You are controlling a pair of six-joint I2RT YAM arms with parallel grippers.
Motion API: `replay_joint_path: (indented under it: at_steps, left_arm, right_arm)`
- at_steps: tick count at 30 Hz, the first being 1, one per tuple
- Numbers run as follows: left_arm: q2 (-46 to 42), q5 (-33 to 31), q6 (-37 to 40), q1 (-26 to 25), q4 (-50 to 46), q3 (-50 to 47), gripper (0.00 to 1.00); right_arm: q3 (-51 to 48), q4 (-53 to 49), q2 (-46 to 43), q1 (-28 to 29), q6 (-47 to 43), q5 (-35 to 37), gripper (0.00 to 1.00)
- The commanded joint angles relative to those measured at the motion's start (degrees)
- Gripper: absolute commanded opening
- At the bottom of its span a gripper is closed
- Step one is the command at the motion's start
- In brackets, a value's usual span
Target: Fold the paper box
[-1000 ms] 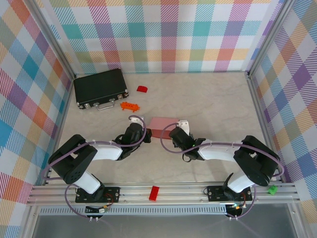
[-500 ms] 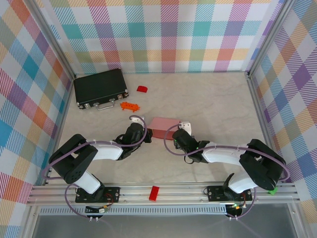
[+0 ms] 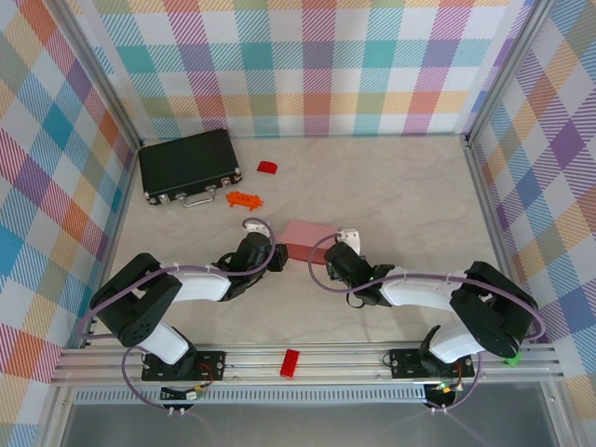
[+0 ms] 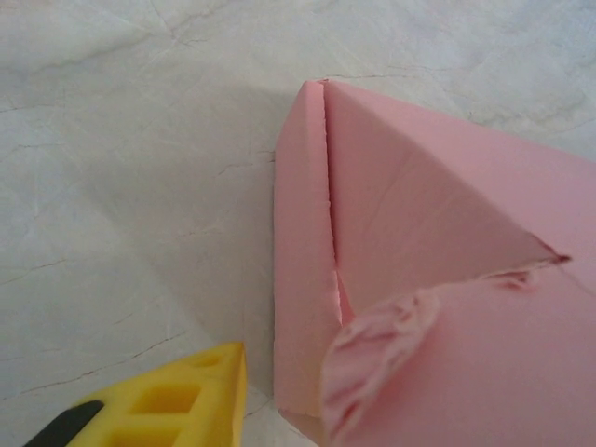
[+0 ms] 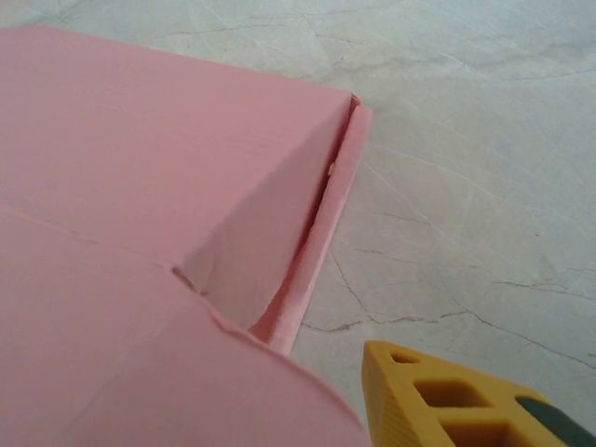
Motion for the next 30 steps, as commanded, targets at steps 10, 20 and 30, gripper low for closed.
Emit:
replay_joint_path:
  at_steps: [10,20,30]
  left_arm:
    - [-5.62,-0.96,0.83,-0.97,-2.24,-1.4,0.44]
    - [-14.33,-1.3,1.2,-0.9,-7.57,-5.11,0.51]
    - [-32.03,-10.79,2.75,-0.93,-21.75,-7.58,0.56]
  right_arm:
    - [-1.79,-2.27,-5.04,0.29,-1.88,-2.18,0.48]
    - [-2.74,-6.36,-7.73,0.27,-3.14,-4.92,0.53]
    - [-3.91,-13.71,-12.13,0.27,-0.24,-1.54,0.54]
